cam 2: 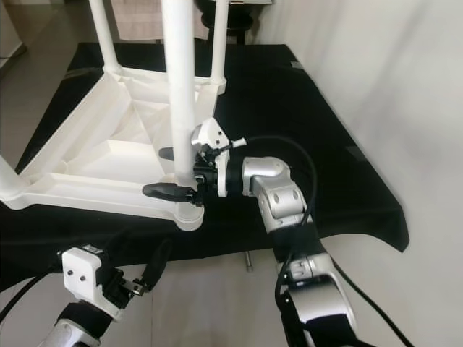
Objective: Building children table
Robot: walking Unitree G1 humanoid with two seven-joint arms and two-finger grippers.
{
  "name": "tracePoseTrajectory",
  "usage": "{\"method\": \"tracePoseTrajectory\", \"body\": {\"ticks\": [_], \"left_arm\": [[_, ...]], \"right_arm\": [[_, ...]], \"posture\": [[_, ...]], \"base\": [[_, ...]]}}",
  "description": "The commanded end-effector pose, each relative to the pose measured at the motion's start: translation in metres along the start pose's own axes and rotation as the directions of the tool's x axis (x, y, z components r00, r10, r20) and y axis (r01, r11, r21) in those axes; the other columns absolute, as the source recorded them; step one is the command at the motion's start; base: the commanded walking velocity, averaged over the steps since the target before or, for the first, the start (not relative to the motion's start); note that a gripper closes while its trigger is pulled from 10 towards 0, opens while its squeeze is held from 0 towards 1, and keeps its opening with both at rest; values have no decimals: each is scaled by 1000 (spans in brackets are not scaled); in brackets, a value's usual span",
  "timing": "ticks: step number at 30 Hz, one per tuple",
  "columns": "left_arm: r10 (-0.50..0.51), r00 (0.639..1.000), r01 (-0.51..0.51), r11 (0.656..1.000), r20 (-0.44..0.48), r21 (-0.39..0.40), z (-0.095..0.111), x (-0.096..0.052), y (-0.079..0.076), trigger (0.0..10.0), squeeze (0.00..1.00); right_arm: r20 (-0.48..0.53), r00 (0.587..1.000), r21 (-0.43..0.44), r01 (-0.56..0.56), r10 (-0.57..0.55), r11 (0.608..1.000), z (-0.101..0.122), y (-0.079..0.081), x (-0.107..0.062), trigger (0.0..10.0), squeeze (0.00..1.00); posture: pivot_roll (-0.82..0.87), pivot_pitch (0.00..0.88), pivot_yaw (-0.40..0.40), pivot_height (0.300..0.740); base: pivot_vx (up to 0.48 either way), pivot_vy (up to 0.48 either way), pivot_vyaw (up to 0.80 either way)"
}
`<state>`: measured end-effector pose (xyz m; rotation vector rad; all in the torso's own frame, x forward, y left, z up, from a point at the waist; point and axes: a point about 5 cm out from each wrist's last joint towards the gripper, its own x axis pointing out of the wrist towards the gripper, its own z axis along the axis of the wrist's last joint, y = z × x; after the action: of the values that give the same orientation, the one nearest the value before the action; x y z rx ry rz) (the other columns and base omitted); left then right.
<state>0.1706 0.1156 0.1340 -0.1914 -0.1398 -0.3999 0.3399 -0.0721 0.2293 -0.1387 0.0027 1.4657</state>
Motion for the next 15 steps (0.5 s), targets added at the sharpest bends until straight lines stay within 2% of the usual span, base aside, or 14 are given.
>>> {"method": "tracePoseTrajectory", "body": {"ticks": [1, 2, 8, 13, 14, 15], "left_arm": [[-4, 1000, 4, 1000, 0, 10, 2, -2, -2, 10000, 0], [-6, 1000, 6, 1000, -3, 8, 2, -2, -3, 10000, 0], [-10, 1000, 10, 1000, -8, 3, 3, -5, -5, 10000, 0], [-12, 1000, 12, 1000, -9, 2, 4, -5, -5, 10000, 0], [-11, 1000, 11, 1000, -9, 2, 4, -5, -5, 10000, 0], [-11, 1000, 11, 1000, -9, 2, 4, -5, -5, 10000, 0]], "right_arm": [[2, 999, -9, -48, 48, 999, 2, 1, 5, 706, 0], [6, 997, 5, -77, 77, 997, 3, -2, 4, 0, 0], [0, 992, 16, -129, 129, 991, 4, -8, -4, 0, 0], [-7, 994, 9, -108, 108, 994, 2, -14, -11, 0, 0], [-10, 999, 1, -46, 46, 999, 1, -15, -15, 0, 0], [-10, 999, 1, -46, 46, 999, 1, -15, -15, 0, 0]], "posture": [[77, 126, -69, 740], [78, 127, -68, 740], [80, 136, -64, 740], [77, 144, -60, 740], [71, 146, -62, 740], [71, 146, -62, 740]], "base": [[0, 0, 0], [0, 0, 0], [0, 0, 0], [0, 0, 0], [0, 0, 0], [0, 0, 0]]}}
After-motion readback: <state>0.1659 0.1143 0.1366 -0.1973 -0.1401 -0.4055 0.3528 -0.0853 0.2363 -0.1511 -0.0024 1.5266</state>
